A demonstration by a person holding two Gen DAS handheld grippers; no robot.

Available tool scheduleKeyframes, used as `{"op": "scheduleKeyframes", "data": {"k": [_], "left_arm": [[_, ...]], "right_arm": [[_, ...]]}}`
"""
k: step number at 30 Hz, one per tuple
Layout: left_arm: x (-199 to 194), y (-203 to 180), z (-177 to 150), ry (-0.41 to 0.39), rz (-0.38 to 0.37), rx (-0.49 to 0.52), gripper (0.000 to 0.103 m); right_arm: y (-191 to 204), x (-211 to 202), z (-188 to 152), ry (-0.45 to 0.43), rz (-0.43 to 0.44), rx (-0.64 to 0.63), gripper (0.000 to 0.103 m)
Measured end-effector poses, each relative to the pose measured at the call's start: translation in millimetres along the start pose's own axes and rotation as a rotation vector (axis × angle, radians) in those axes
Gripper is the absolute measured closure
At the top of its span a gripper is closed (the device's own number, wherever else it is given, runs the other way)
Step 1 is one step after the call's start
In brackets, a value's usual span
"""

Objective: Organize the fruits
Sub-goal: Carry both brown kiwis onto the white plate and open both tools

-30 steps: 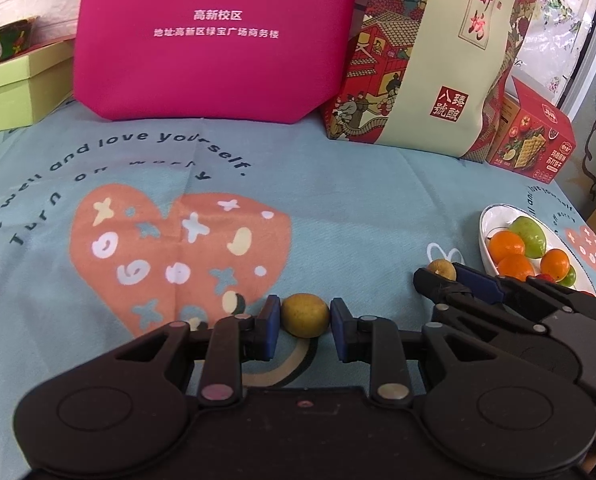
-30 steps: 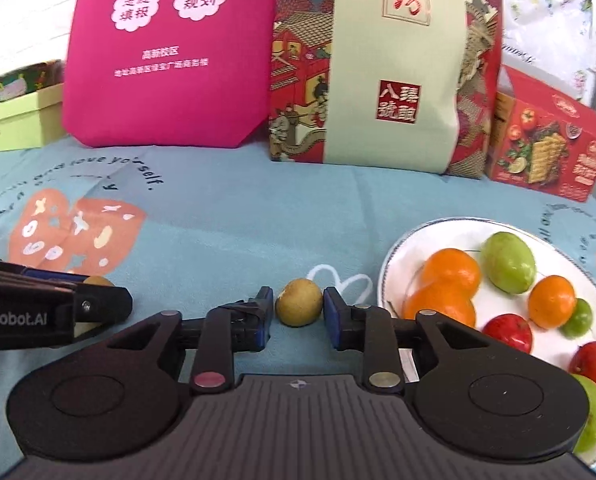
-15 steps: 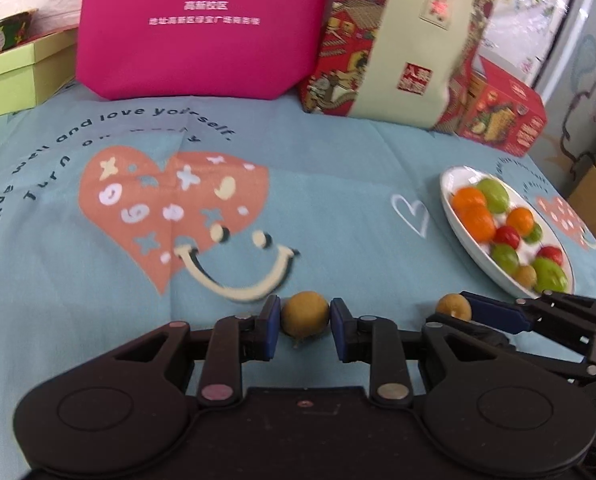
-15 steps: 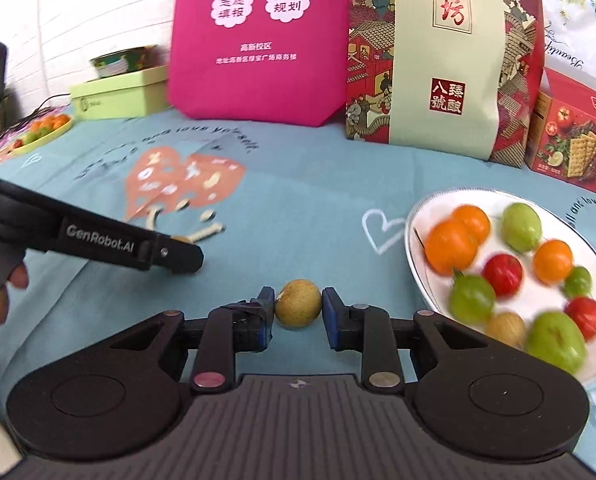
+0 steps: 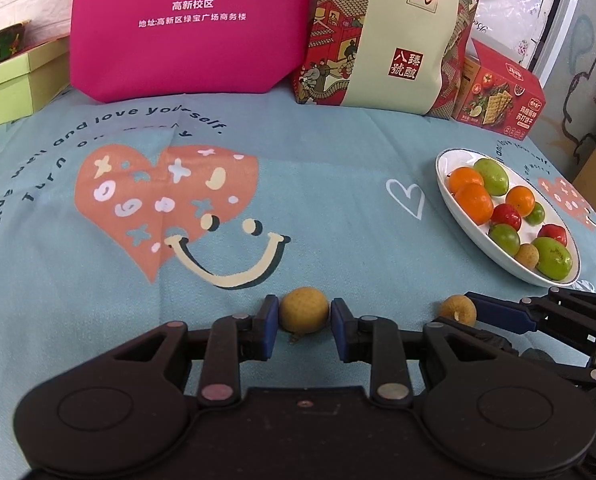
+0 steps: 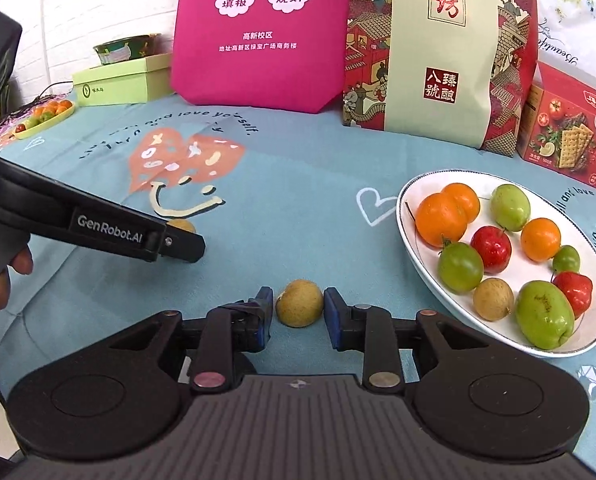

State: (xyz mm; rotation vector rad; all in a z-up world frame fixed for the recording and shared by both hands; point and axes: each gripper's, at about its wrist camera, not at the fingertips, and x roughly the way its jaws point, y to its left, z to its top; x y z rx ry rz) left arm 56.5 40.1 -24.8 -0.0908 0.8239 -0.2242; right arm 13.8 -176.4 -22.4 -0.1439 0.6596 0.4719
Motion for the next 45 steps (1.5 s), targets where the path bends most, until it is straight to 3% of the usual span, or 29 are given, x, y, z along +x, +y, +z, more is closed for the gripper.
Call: {"op": "scheduleKeyframes", "data": {"k": [9,15,19,26,34,45], "left_arm": [[0.1,-0.8,-1.0,-0.006,0.005,-0.007,0.0],[0.0,-2.6,-0.1,-0.01,0.018,-0.009,0.0],[-3.9,-12.2,6.9,-0.02,-0.026,-0.01,0.0],[-3.0,-65.3,33.7,-0.066,-0.117,0.098,0.0],[18.5,-129.9,69.3,-0.093,-0.172,0.204,0.0],[74.0,-181.2,90.6,-0.027,-0.183,0.28,0.0]], "right_arm": [[1.0,-2.1,-1.3,-0.003,-0.004,0.002,0.051],[-0.8,-3.6,-3.1,-0.002,0.015,0.01,0.057],[-8.0,-15.8,0.2,-0.044,0.021,0.028,0.058],[-45.5,-37.7,9.1,-0.133,-0.069,0.061,0.058],[-99.5,-38.3,3.7,-0.149,-0.161,0.133,0.058],[-130.6,-26.2,-0.9,-0.142,-0.158,0.129,0.058]]}}
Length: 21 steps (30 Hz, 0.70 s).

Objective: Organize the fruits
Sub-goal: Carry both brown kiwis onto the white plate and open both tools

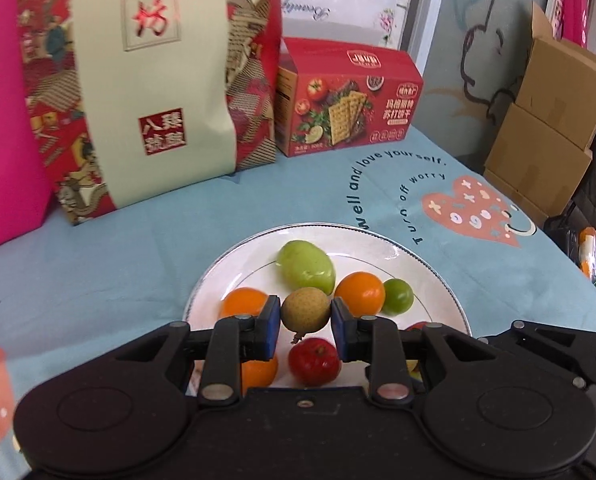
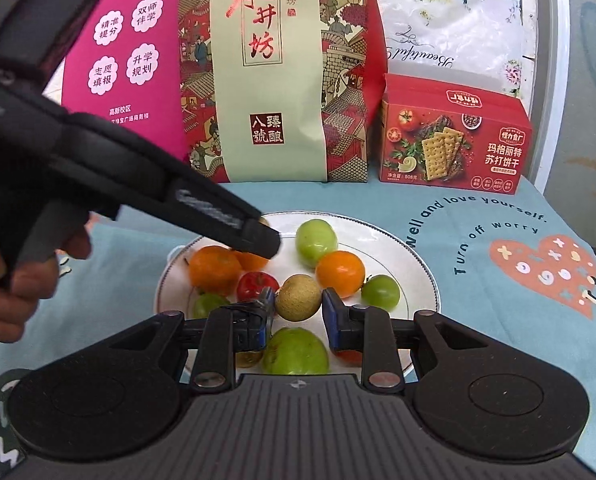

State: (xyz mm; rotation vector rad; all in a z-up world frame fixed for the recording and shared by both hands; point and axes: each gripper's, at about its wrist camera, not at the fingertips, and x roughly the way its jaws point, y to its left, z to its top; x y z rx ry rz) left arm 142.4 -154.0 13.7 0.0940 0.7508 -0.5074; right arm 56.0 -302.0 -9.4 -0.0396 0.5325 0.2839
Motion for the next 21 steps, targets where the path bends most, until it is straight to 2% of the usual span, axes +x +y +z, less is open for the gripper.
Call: {"op": "scheduleKeyframes", "data": {"k": [16,19,21], "left_arm": [[26.0,-1.5,2.0,0.032,0.006,0.012,0.0],[21.0,-1.8,2.1,0.02,-0.007,0.003,0.0],[13.7,-2.3,2.8,-0.004,-0.002,-0.004,0.0]], "right_arm": [[-1.6,20.0,1.4,0.025,0.032,-0.023,0.057],[-0.6,17.6,0.6,0.009,0.026,-0.028,0.05],[-1.1,14.1,-0.2,-0.004,0.03,-0.025,0.04]]}}
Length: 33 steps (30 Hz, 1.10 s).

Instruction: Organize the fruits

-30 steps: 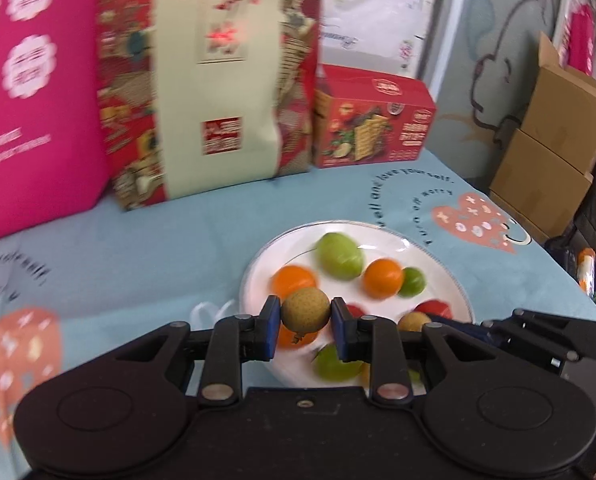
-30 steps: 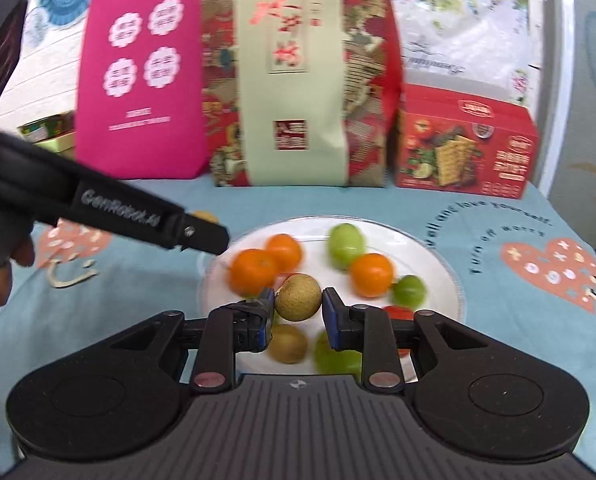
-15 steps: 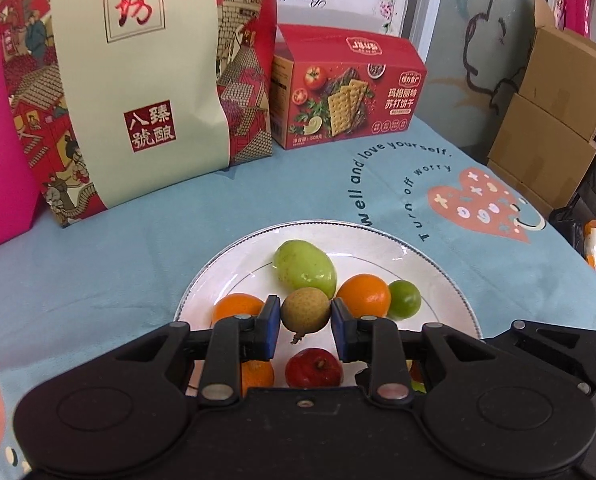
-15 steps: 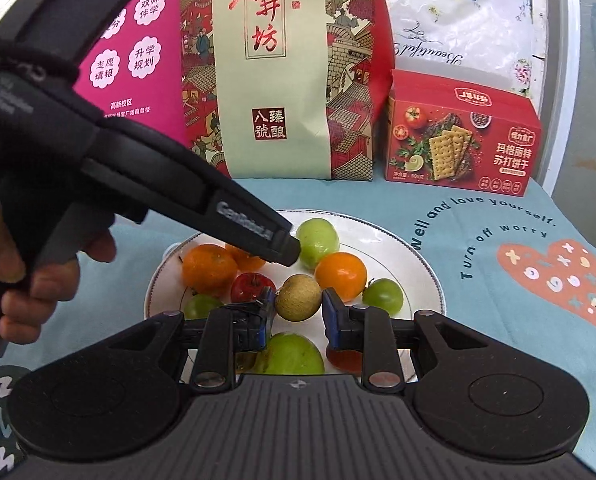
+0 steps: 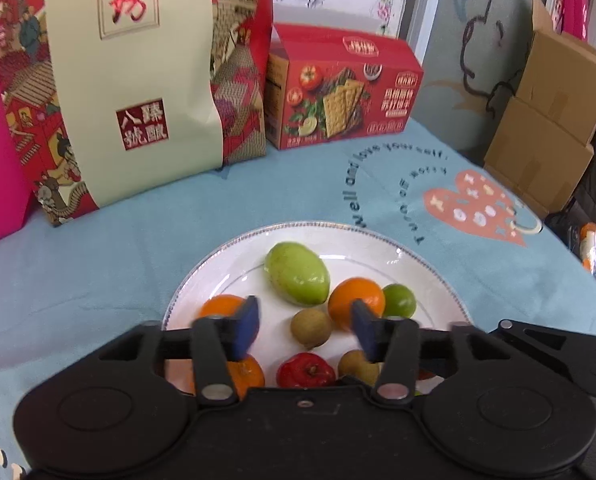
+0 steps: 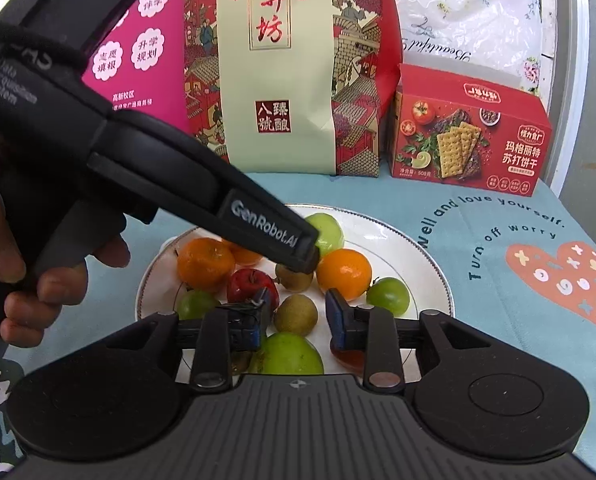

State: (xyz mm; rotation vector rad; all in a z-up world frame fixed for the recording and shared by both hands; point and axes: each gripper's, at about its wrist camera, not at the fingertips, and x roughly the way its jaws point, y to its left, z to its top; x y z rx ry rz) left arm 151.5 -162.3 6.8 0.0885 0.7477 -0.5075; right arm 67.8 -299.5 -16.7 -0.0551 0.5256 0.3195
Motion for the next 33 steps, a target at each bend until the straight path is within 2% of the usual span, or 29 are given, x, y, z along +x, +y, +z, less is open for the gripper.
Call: {"op": "scheduleKeyframes", "data": {"k": [1,3,5,6,14,21,33], "left_arm": [[-3.5,0.0,0.2,-0.014,0.01,-0.002,0.0],[-11.9,0.7,0.7,-0.045,0.034,-0.015,0.0],[-18.2,2.9,0.8,-0.066,0.058,-0.036,0.0],[-20.9,4.2,0.7,-0.073,0.072,-0.046,0.0],[-34.6,13.8,-5.8,-0.068,0.126,-0.092,0.0],[-49.6,11.9,-18.3,-0.06,0.182,-0.09,0.0],[-73.1,14.2,-61.0,-0.004,0.252,-0.136,0.0]], "right_arm": [[0.0,-1.7,-0.3,-0.006,0.001,0.0,0.036],[0.9,-5.7,-0.7,-0.023,0.002,0.001,0.014],[2.9,-9.5,-2.0,-0.039,-0.011,-0.005,0.002],[3.7,-10.9,-2.5,-0.042,-0.013,-0.008,0.0],[5.3,-20.0,-3.2,-0.048,-0.012,-0.007,0.0],[0.8,-36.5,-3.9,-0.057,-0.022,0.015,0.0],[-16.2,-63.6,-22.1,0.055,-0.1,0.066,0.0]]}}
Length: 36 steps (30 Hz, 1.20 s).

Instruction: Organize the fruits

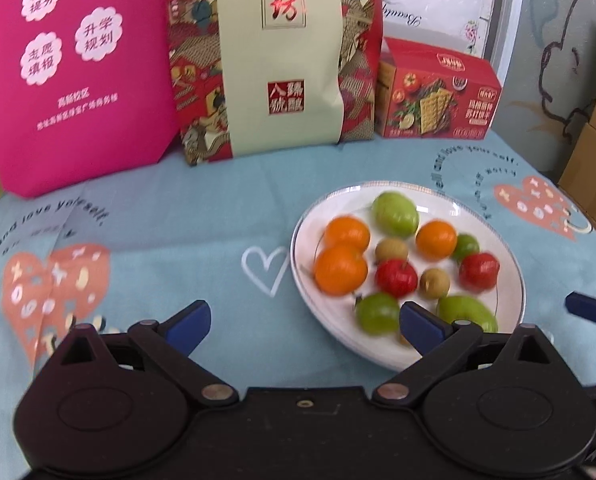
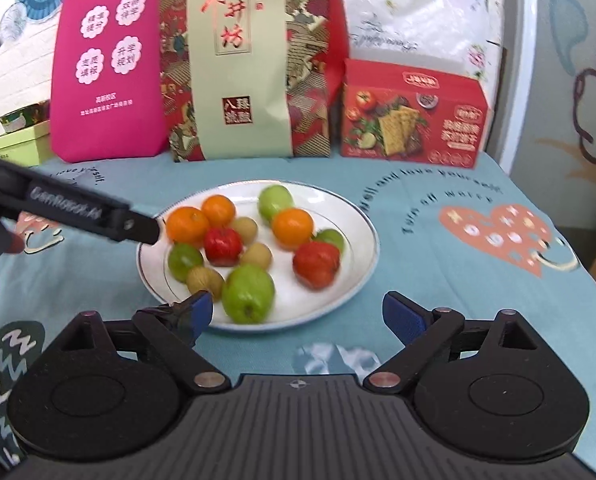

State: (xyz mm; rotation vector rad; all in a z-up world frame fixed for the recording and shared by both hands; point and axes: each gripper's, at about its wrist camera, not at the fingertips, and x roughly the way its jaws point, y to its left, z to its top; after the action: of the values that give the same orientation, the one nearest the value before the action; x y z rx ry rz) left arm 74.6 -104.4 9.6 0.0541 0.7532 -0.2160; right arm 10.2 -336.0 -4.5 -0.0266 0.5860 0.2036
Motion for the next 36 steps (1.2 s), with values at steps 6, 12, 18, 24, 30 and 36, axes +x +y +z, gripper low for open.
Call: {"op": "scheduleKeyframes", "data": {"k": [6,12,18,24,30,36], "left_arm": [[-5.2,-5.3,-14.3,0.021,-0.01,0.003,0.0],[-10.2,-14.0,-20.8,0.015,-0.005,0.021,0.0],[-11.7,-15.3,-23.6,0.014,-0.003,0.022,0.0],[-13.4,-13.1,-24.7,0.009,-0.015,0.017,0.0],[-11.9,-10.7,-24.9,0.016,-0.004,0.01,0.0],[-10.4,-8.7,-25.8,0.022,-0.002,0.006,0.0]], "right_arm": [[-4.0,-11.3,-8.7,0.011,-0.017,0.011,0.0],[-4.9,-15.5,-11.8,0.018,-0.027,0.022,0.0],[-5.8,-16.5,-12.5,0.022,-0.032,0.025,0.0],[-2.5,-14.6,-11.9,0.027,-0.027,0.026,0.0],[-0.1,-13.0,-10.4,0.028,-0.033,0.025,0.0],[1.7,-11.8,-11.0,0.035,-0.031,0.022,0.0]]}}
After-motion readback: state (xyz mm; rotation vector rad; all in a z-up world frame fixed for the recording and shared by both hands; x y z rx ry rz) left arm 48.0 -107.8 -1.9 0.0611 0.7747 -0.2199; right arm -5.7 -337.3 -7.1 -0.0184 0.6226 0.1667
